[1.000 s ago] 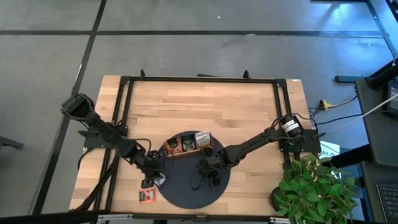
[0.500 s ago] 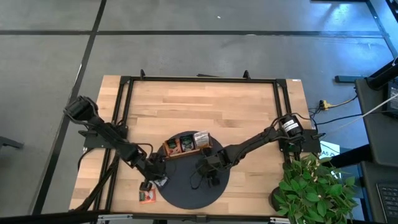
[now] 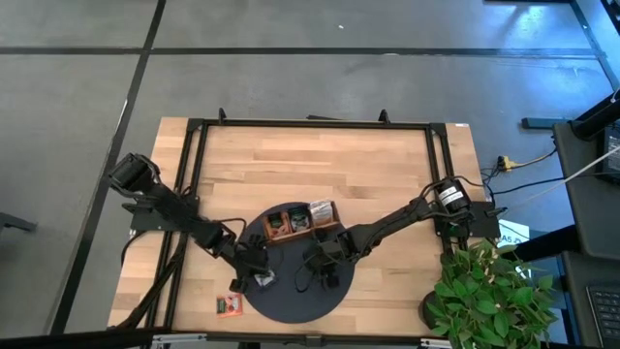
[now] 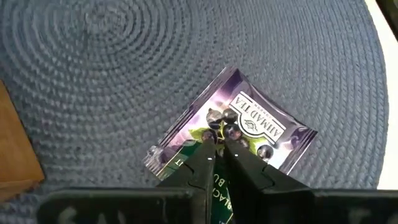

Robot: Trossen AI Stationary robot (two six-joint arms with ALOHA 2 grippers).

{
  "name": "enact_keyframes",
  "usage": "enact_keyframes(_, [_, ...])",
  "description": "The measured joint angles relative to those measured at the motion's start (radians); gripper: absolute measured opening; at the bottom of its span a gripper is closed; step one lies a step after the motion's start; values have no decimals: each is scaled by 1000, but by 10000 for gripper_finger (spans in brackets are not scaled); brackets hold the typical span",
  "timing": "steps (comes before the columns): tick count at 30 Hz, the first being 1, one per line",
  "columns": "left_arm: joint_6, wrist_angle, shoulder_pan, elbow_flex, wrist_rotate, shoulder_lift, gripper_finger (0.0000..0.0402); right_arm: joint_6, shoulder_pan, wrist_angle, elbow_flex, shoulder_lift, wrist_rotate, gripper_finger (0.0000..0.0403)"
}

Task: Pick & Place Tea
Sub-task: Adjust the black tea bag on the table, then adjust the wooden organizer on the table

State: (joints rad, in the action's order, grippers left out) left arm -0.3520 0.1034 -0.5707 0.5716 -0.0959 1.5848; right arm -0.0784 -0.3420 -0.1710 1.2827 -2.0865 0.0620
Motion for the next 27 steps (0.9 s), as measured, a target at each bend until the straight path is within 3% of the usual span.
enact_keyframes(5, [33, 42, 8, -2, 34, 2, 33, -19, 0, 31, -1, -1, 0, 122])
enact_keyframes(10, [12, -45, -10, 42, 99, -9, 33, 5, 1, 162, -3, -4, 64, 122])
enact_keyframes(17, [23, -178, -53, 139, 26, -31, 33, 220, 7, 322, -1, -2, 186, 122])
enact_keyframes(27, [-37, -387, -84, 223, 20, -32, 33, 250, 64, 324, 0, -4, 196, 122])
